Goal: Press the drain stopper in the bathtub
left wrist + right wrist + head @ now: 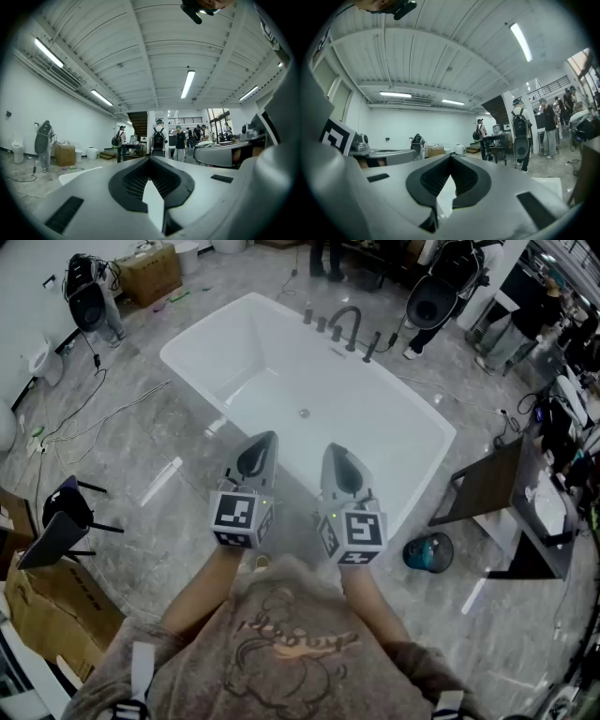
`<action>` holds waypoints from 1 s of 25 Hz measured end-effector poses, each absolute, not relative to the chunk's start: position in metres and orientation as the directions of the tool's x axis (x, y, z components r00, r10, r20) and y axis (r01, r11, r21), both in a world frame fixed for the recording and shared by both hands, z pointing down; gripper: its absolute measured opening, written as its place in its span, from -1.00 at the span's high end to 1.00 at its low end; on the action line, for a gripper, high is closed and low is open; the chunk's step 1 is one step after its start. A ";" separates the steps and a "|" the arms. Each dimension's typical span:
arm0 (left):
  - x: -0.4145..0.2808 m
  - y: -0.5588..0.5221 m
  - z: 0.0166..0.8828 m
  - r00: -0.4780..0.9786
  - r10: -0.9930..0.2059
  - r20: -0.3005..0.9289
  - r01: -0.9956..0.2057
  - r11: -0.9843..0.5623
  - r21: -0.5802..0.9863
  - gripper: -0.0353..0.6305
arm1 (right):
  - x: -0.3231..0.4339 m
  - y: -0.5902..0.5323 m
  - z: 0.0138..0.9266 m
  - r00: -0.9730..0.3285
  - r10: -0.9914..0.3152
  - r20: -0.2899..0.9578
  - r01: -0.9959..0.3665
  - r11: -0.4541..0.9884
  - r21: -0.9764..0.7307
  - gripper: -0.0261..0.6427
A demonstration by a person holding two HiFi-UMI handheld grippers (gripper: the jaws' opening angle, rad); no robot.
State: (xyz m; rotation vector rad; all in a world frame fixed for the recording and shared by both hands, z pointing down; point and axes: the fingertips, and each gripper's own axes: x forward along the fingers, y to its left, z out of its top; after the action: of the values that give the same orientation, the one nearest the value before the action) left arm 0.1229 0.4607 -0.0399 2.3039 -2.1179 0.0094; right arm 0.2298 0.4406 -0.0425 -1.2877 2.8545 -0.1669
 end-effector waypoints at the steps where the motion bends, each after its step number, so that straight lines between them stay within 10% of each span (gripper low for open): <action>1: 0.123 0.461 -0.041 0.085 -0.996 0.013 -0.996 -0.084 0.008 0.87 | 0.229 0.441 -0.042 -0.663 -0.748 0.040 -0.747 0.657 -0.098 0.92; 25: 0.102 0.444 -0.027 0.207 -0.977 0.041 -0.978 -0.208 -0.011 0.88 | 0.207 0.434 -0.039 -0.643 -0.765 0.025 -0.764 0.640 -0.077 0.91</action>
State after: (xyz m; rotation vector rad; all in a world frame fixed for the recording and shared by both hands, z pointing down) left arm 0.1018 0.4443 -0.0274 2.4271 -1.9665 0.0609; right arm 0.2074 0.4344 -0.0390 -1.3228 2.8364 -0.1259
